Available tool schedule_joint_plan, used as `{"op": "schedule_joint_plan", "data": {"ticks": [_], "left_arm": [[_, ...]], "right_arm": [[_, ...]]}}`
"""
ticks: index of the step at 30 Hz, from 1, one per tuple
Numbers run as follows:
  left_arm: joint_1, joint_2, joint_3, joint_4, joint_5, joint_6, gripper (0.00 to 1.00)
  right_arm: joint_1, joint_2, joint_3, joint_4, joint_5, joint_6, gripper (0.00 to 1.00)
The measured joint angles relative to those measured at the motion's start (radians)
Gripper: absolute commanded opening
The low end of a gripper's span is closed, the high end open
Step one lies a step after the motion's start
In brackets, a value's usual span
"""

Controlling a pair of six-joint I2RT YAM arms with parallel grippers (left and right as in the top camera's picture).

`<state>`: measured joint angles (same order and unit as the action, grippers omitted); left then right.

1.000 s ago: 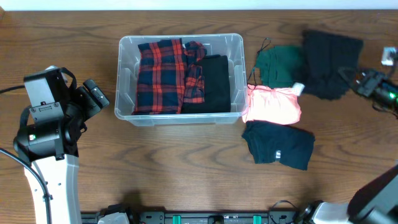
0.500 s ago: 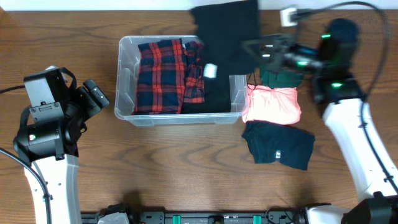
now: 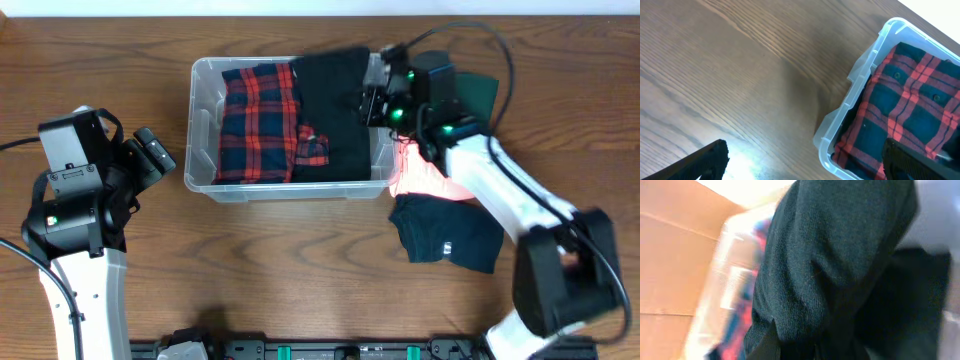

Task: Pack container
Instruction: 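Lift the black garment with the right gripper and lower it into the bin, then release and press the black garment down in the bin's right side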

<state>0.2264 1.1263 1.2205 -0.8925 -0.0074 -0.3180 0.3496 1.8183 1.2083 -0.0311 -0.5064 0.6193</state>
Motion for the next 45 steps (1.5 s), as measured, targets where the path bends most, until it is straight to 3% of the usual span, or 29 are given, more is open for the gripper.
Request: {"op": "schedule_joint_plan", "data": {"ticks": [9, 23, 28, 31, 37, 42, 45], "left_arm": [[0.000, 0.000, 0.000, 0.000, 0.000, 0.000, 0.98], [0.000, 0.000, 0.000, 0.000, 0.000, 0.000, 0.98], [0.000, 0.000, 0.000, 0.000, 0.000, 0.000, 0.98], [0.000, 0.000, 0.000, 0.000, 0.000, 0.000, 0.98], [0.000, 0.000, 0.000, 0.000, 0.000, 0.000, 0.98], [0.000, 0.000, 0.000, 0.000, 0.000, 0.000, 0.98], [0.000, 0.000, -0.001, 0.000, 0.000, 0.000, 0.98]], "right_arm": [[0.000, 0.043, 0.008, -0.103, 0.085, 0.010, 0.03], [0.006, -0.046, 0.014, -0.167, 0.152, -0.098, 0.61], [-0.024, -0.208, 0.002, -0.227, 0.184, -0.142, 0.69], [-0.070, -0.340, 0.002, -0.262, 0.204, -0.160, 0.63], [-0.139, -0.443, 0.008, -0.254, 0.131, -0.167, 0.25], [-0.024, -0.341, 0.008, -0.154, 0.119, -0.164, 0.19], [0.053, -0.241, 0.008, -0.050, 0.174, -0.192, 0.09]]}}
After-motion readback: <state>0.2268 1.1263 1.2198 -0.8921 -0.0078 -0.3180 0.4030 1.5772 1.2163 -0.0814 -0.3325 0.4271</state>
